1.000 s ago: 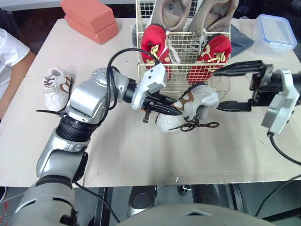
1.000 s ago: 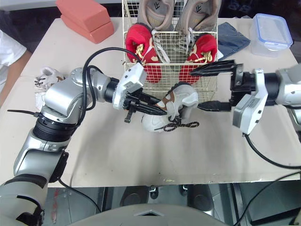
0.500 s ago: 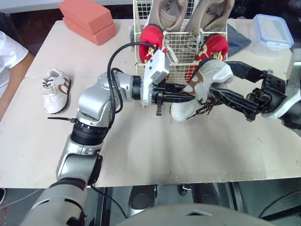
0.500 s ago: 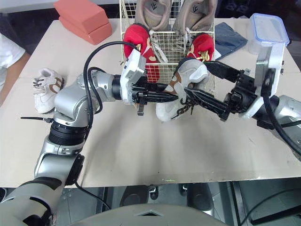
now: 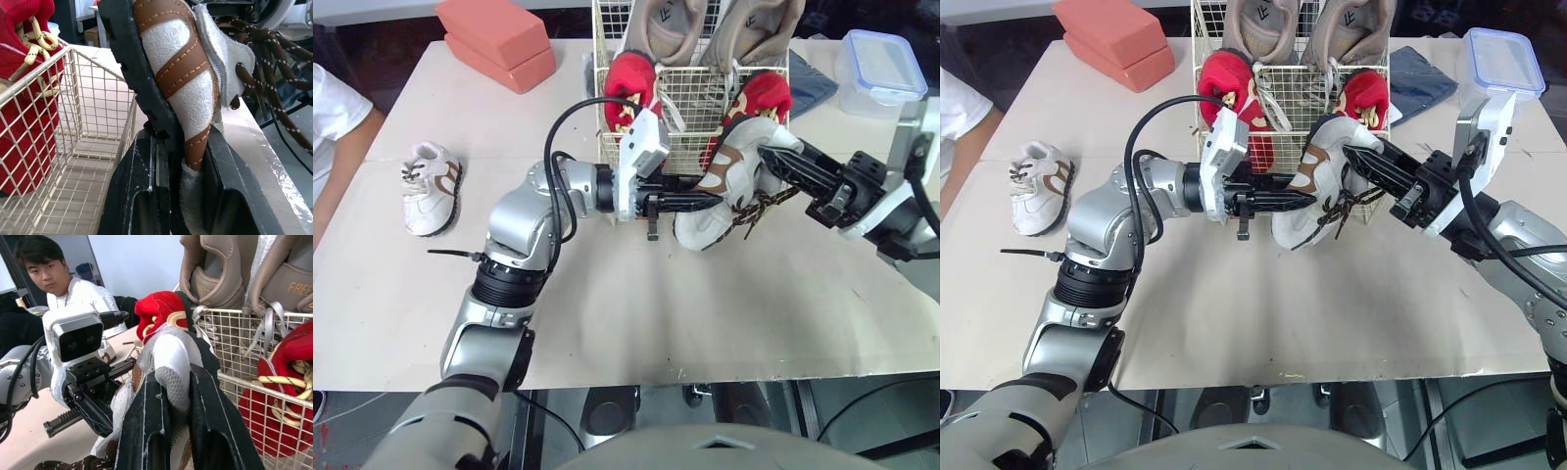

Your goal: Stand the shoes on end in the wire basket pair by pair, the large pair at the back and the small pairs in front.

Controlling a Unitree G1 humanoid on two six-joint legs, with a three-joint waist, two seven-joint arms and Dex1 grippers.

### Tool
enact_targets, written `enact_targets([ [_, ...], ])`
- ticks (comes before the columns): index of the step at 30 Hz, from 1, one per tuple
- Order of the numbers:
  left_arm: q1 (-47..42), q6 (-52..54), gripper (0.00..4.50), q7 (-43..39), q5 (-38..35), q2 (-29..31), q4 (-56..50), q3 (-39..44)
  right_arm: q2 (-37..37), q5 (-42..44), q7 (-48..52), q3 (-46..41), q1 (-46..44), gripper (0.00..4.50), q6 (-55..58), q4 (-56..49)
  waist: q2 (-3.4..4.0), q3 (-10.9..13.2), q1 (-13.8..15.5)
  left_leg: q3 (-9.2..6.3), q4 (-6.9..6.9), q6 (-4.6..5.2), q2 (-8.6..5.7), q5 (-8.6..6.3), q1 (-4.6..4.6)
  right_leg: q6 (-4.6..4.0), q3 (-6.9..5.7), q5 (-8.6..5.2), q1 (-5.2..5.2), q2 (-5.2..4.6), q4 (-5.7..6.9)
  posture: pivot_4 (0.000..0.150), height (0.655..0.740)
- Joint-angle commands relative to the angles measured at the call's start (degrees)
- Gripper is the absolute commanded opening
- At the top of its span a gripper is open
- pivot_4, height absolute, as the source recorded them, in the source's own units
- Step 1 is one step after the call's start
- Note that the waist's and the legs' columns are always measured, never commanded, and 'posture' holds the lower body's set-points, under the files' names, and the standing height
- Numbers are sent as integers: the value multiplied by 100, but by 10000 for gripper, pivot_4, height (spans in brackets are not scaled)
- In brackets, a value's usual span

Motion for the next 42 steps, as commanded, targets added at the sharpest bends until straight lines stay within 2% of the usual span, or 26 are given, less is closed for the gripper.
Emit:
enact_targets([
  [1, -107, -385, 4555, 78, -40, -117, -134, 266, 68, 33, 143, 24, 3, 180, 243, -262, 0, 0, 0, 0, 0, 0, 0, 0, 0, -3, 0, 2, 0, 0, 0, 1500, 6860],
  [5, -94, -533, 4555, 100, 34, -189, -64, 271, 154, 34, 82, -50, 9, 180, 324, -338, 0, 0, 0, 0, -1, 0, -1, 0, 0, -5, 0, 3, 0, 0, -1, 1500, 6860],
  [6, -89, -544, 4555, 104, 37, -197, -54, 267, 173, 46, 102, -78, 19, 3923, 333, -347, 0, 0, 0, 0, -1, 0, -2, 0, 0, -5, 0, 3, 0, 0, -1, 1500, 6860],
  [8, -71, -581, 4555, 108, 53, -211, -41, 252, 147, -20, 136, -117, 40, 8652, 368, -375, 0, 0, -1, 0, -1, 0, -1, 0, -1, -5, 0, 3, 0, 0, -1, 1500, 6860],
  [12, -83, -650, 4555, 142, 81, -240, 6, 267, 82, -132, 161, -242, 163, 24677, 478, -358, 0, 0, -1, -1, -2, 1, -2, 0, 0, -5, 0, 3, 0, 1, -1, 1500, 6860],
  [21, -88, -715, 4555, 128, 84, -299, 35, 275, 256, -153, -64, -298, 427, 24677, 663, -436, 0, 0, -1, -1, -2, 1, -2, 0, -1, -3, -1, 2, 0, 1, -2, 1500, 6860],
  [24, -67, -695, 4555, 107, 68, -300, 6, 271, 351, -211, -172, -301, 422, 16445, 691, -408, 0, 0, -6, 1, -2, 1, -2, 0, -1, -3, 1, 2, -1, 1, -1, 1500, 6860],
  [25, -61, -685, 4555, 109, 61, -300, -4, 274, 357, -236, -153, -310, 429, 11436, 712, -412, 0, 0, -6, 1, -2, 1, -2, 0, 0, -3, 1, 2, -1, 1, -1, 1500, 6860],
  [26, -58, -673, 4555, 125, 55, -306, -9, 281, 367, -242, -154, -317, 435, 8979, 731, -414, 0, 0, -5, 1, -2, 1, -2, 0, 0, -3, 1, 2, -1, 1, -1, 1500, 6860],
  [28, -72, -513, 4555, 165, -53, -330, -2, 329, 397, -270, -171, -314, 419, 221, 761, -416, 0, 0, -4, 0, -2, 1, -2, 0, 0, -2, 1, 1, -1, 1, -1, 1500, 6860],
  [33, -102, -79, 4555, 211, -368, -351, -41, 471, 518, -233, -322, -279, 237, 221, 805, -423, 0, 0, -9, 0, -2, 1, -2, -1, 0, 3, 1, -2, -1, 1, -1, 1500, 6860],
  [35, -99, 42, 14837, 197, -420, -306, -70, 485, 568, -205, -420, -280, 143, 0, 823, -422, 0, 0, -11, 0, -2, 1, -2, 0, 0, 3, 1, -2, -1, 2, -1, 1500, 6860],
  [37, -88, 106, 22535, 174, -436, -251, -104, 480, 619, -179, -540, -308, 34, 0, 851, -422, 0, 0, -10, 0, -3, 1, -1, 0, 0, 3, 1, -2, -1, 2, -1, 1500, 6860],
  [39, -65, -21, 33004, 169, -322, -179, -121, 458, 655, -127, -690, -368, -107, 0, 865, -425, 0, 0, -9, 0, -3, 1, -2, 0, -1, 2, 1, -1, -1, 2, -2, 1500, 6860],
  [42, -50, -179, 44334, 239, -203, -66, -118, 530, 691, -28, -961, -489, -334, 0, 846, -461, 0, 0, -9, 0, -3, 1, -2, 0, -1, 1, 1, 0, -1, 2, -2, 1500, 6860],
])
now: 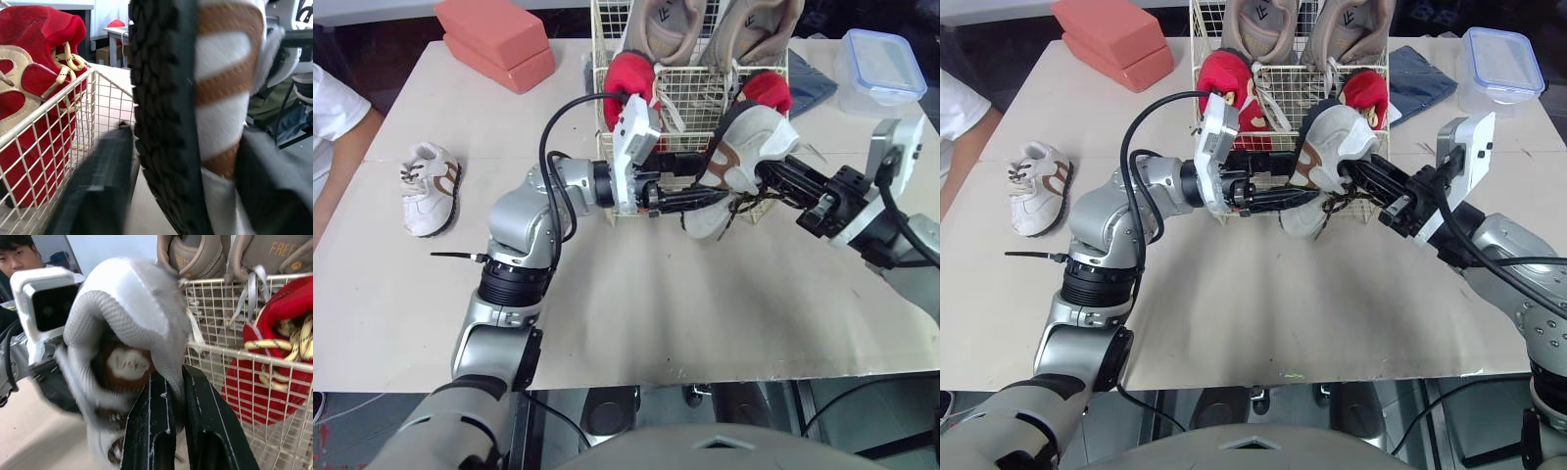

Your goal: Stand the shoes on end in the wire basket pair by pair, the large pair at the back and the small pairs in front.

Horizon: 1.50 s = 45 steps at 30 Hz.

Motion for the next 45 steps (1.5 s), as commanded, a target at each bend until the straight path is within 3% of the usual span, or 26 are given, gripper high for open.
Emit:
enact_targets([
  [1, -62, -246, 44334, 30, 80, 172, -253, 194, 52, 185, -343, -274, -297, 0, -110, -217, 0, 0, -1, 0, 0, 0, -1, 0, 0, 0, 0, 0, 0, 0, 0, 1500, 6860],
  [11, 276, 621, 44334, 98, -455, 1117, -1230, 648, 461, 289, -2044, -504, -494, 0, -322, -383, -1, 1, -4, 2, -5, -1, 5, 0, 0, -4, 3, 2, -3, -2, -1, 1500, 6860],
  [16, 290, 798, 44334, 202, -618, 1216, -1378, 692, 653, -296, -2550, -182, -141, 0, -148, -443, -2, 0, 7, 1, -4, -1, 4, 0, -1, 3, 1, -2, -2, -4, -1, 1500, 6860],
  [23, 301, 844, 44334, 339, -670, 1245, -1462, 685, 1497, -434, -3643, 260, 13, 0, -87, -672, 0, 0, -15, 6, -6, -2, 7, 1, 2, 3, 10, -3, -7, 1, 3, 1500, 6860],
  [33, 544, 567, 44334, 742, -437, 1304, -1747, 814, 2086, -394, -4144, 431, 289, 0, -99, -742, 0, 0, -10, 4, -6, -2, 6, 1, 1, 3, 9, -2, -6, 1, 0, 1500, 6860],
  [40, 908, 588, 44334, 917, -550, 1579, -2037, 1100, 2074, -430, -4188, 492, 297, 0, 86, -626, 0, -1, -15, 3, -8, -1, 6, 0, 1, 2, 9, -2, -7, 2, 0, 1500, 6860],
  [43, 928, 613, 45000, 983, -606, 1601, -2095, 1133, 2011, -395, -4100, 504, 308, 8899, 161, -603, -3, -2, -6, 3, -7, -1, 5, 0, 1, 4, 8, -3, -5, 1, 0, 1500, 6860],
  [45, 943, 601, 45000, 1003, -616, 1628, -2098, 1160, 1948, -429, -4033, 478, 304, 18679, 195, -604, -3, -2, -10, 3, -7, -1, 5, 0, 1, 4, 8, -3, -5, 1, 0, 1500, 6860],
])
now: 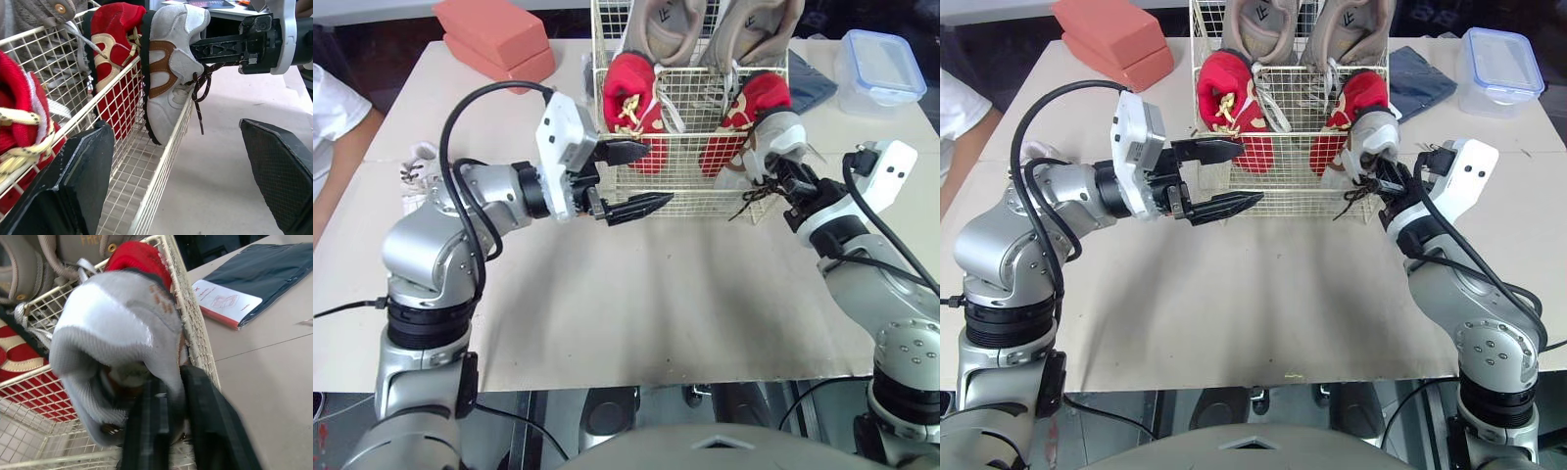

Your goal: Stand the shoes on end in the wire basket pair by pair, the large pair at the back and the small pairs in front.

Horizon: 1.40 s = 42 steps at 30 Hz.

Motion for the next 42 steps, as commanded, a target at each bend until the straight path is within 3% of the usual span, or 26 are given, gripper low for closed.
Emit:
enact_targets([
  [1, -5, -75, 45000, 59, -93, 104, -227, 234, -139, 11, 143, -34, -17, 22730, 88, -107, 0, 0, -2, 0, 0, 0, 0, 0, 0, 0, 0, 0, 0, 0, 0, 1500, 6860],
  [4, 51, -126, 45000, 44, -63, 173, -174, 266, -431, -124, 332, -159, -102, 37774, 142, -107, 0, 0, -16, 2, -1, 0, -1, 0, 2, 0, 3, 0, -1, 3, 0, 1500, 6860],
  [6, 77, -171, 45000, 14, -53, 230, -99, 312, -770, -124, 540, -379, -143, 43946, 193, -87, 1, 0, -10, 3, -1, 0, 0, 0, 2, 0, 3, 0, -2, 4, 1, 1500, 6860],
  [12, 177, -357, 45000, -148, 60, 486, 212, 456, -1949, 205, 1855, -1283, 241, 43946, 309, 22, 0, 0, 13, -1, -1, 2, -4, -1, -2, 1, -5, -1, 0, 3, -5, 1500, 6860],
  [15, 247, -530, 45000, -247, 154, 631, 497, 625, -2478, -3, 3807, -1847, 965, 43946, -33, -67, 1, 1, 22, 0, -5, 13, -7, -8, -2, 2, -4, -2, -1, 3, -8, 1500, 6860],
  [22, 286, -802, 45000, -155, 232, 741, 1163, 1117, -2472, -452, 6359, -1978, 2108, 43946, -907, -545, -1, 1, 0, -4, -8, 28, 2, -17, 4, 6, -6, -4, 1, 4, -8, 1500, 6860],
  [32, 182, -1157, 45000, 473, 769, 1153, 3555, 2134, -1444, -1996, 6777, -168, 1394, 43946, -1972, -707, -14, -2, 7, -9, -7, 24, 5, -14, 1, 5, -12, -4, 0, 5, -8, 1500, 6860],
  [36, 43, -1476, 45000, 312, 1131, 1519, 4734, 2045, -1348, -2430, 7106, 127, 1426, 43946, -2269, -501, -21, -5, 12, -6, -7, 3, 2, -2, -3, 4, -18, -4, 0, -4, -10, 1500, 6860],
  [42, -1003, -1906, 45000, 63, 1740, 1871, 6708, 1605, -1222, -2755, 7346, 315, 1358, 43946, -2542, -268, -52, -10, 29, -15, -4, 26, 0, -15, -4, 3, -56, -5, 3, -6, -5, 1500, 6860],
])
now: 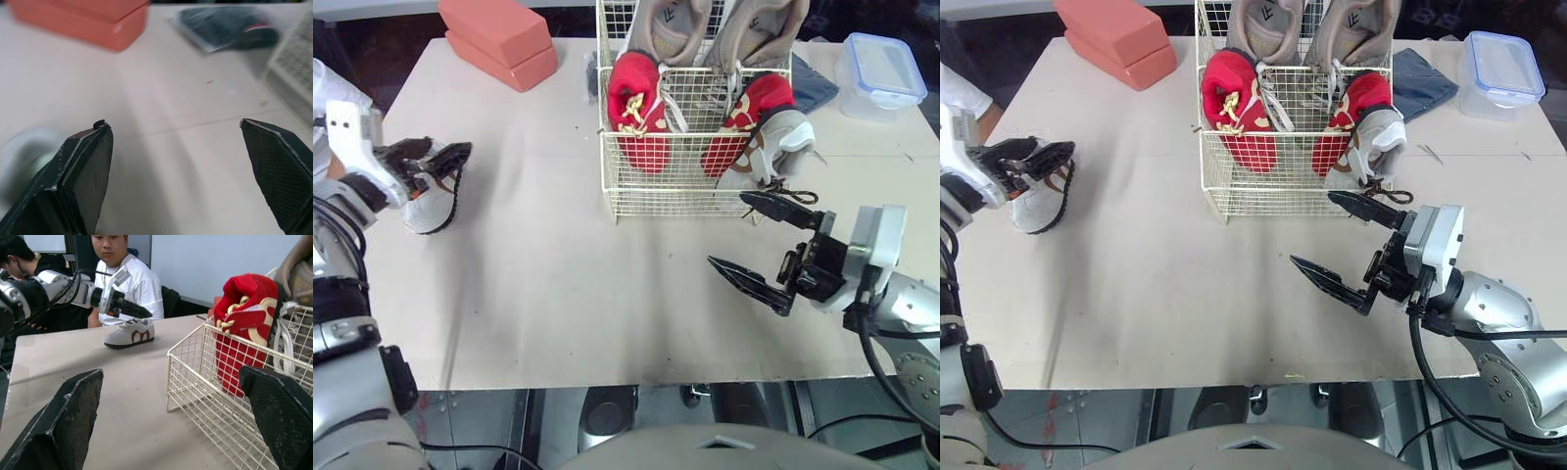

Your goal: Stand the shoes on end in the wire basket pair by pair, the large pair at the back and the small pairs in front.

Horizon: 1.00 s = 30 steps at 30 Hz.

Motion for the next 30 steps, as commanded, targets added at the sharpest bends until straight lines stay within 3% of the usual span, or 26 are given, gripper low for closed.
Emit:
enact_targets([
  [1, -707, -362, 45000, 7, 420, 230, 961, -187, 88, -199, 124, 105, -77, 43946, -266, -5, -1, -1, 2, -1, 1, 0, 0, 0, 0, 0, -1, 0, 0, 0, 1, 1500, 6860],
  [6, -1358, -1040, 45000, 552, 953, 253, 2224, -349, 176, -398, 134, 162, -58, 43946, -383, 30, -7, 0, -34, 5, 4, -2, -3, 1, -2, -2, 2, 1, -1, 0, 3, 1500, 6860],
  [11, -1468, -1430, 45000, 1035, 1304, 164, 2951, -476, 273, -565, 56, 216, 42, 43946, -439, -5, -8, 0, -38, 10, 3, -24, 0, 14, -1, -6, 4, 4, -4, 1, 3, 1500, 6860],
  [24, -1623, -1824, 45000, 799, 1526, 121, 3211, -486, 361, -684, 116, 271, 14, 43946, -482, 99, -29, -10, -47, 17, 9, -24, 1, 14, -2, -7, 1, 5, -3, -3, 9, 1500, 6860],
  [28, -1608, -1808, 34402, 798, 1471, 106, 3203, -428, 354, -703, 136, 273, -3, 45000, -500, 134, -29, -10, -35, 18, 8, -25, 2, 14, -2, -7, -2, 5, -3, -2, 9, 1500, 6860],
  [30, -1594, -1789, 23157, 797, 1470, 103, 3199, -425, 354, -712, 144, 269, -9, 45000, -505, 148, -29, -10, -33, 18, 9, -24, 2, 14, -2, -7, -1, 4, -2, -3, 9, 1500, 6860],
])
